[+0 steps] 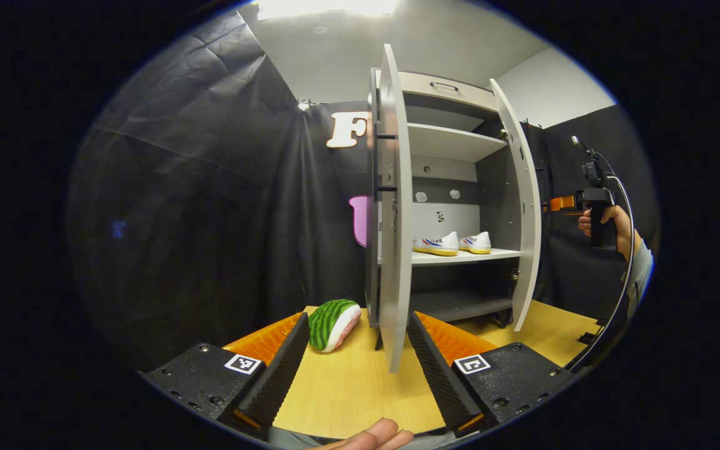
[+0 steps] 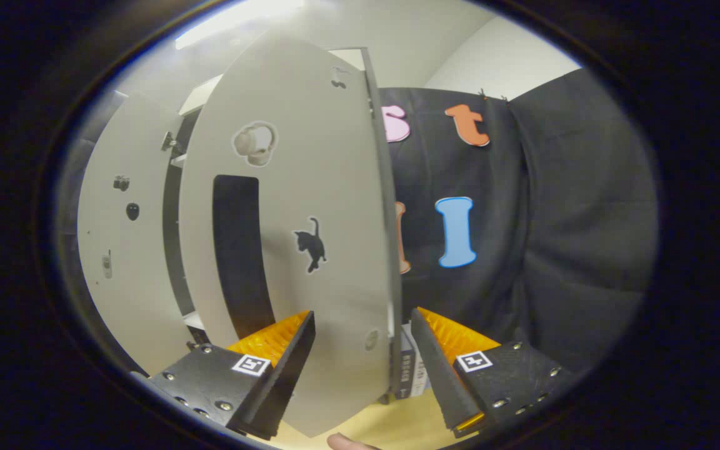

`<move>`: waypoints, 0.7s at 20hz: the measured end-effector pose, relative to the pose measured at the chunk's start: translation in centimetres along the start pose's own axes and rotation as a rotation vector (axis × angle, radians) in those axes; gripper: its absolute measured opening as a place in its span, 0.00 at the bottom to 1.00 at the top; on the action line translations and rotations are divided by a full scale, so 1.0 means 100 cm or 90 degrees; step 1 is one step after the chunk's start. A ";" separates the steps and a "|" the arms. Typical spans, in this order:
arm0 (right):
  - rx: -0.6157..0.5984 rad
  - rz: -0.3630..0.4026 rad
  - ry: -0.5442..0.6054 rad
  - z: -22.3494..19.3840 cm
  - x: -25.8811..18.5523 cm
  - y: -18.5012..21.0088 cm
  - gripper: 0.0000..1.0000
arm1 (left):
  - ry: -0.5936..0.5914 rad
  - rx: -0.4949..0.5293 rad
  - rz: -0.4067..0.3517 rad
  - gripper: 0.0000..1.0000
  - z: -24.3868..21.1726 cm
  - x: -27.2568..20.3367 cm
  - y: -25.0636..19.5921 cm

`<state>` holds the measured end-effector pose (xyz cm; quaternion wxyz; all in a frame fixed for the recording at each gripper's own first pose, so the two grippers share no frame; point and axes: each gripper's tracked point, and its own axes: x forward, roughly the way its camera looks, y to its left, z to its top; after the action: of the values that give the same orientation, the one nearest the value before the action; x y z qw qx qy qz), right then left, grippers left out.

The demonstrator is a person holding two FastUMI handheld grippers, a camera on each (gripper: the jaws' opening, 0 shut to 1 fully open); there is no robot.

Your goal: Grab one shoe with the right hand and put it into the shoe cabinet, grab the other shoe with the left hand and put it into the shoe cabinet; then close the right door with the right hand and the left door with the left hand.

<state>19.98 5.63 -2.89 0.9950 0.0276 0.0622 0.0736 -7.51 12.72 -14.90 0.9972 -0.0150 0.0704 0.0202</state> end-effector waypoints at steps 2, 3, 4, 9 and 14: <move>-0.015 -0.007 -0.014 -0.006 -0.005 0.005 0.92 | -0.007 -0.001 0.012 0.94 0.004 0.002 0.011; -0.019 -0.013 -0.025 -0.008 -0.010 0.006 0.93 | -0.009 -0.005 0.017 0.96 0.007 0.002 0.017; -0.019 -0.011 -0.036 -0.010 -0.015 0.009 0.94 | -0.009 -0.010 0.024 0.96 0.008 0.002 0.024; -0.019 0.024 -0.042 -0.033 -0.049 0.018 0.94 | -0.046 -0.011 0.054 0.96 0.029 0.007 0.046; -0.006 0.044 -0.067 -0.063 -0.105 0.013 0.92 | -0.054 -0.011 0.063 0.93 0.040 0.016 0.056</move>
<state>8.66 5.62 -7.75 0.9938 0.0288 0.0088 0.1066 -5.57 18.47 -11.34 0.9969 -0.0194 0.0289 0.0706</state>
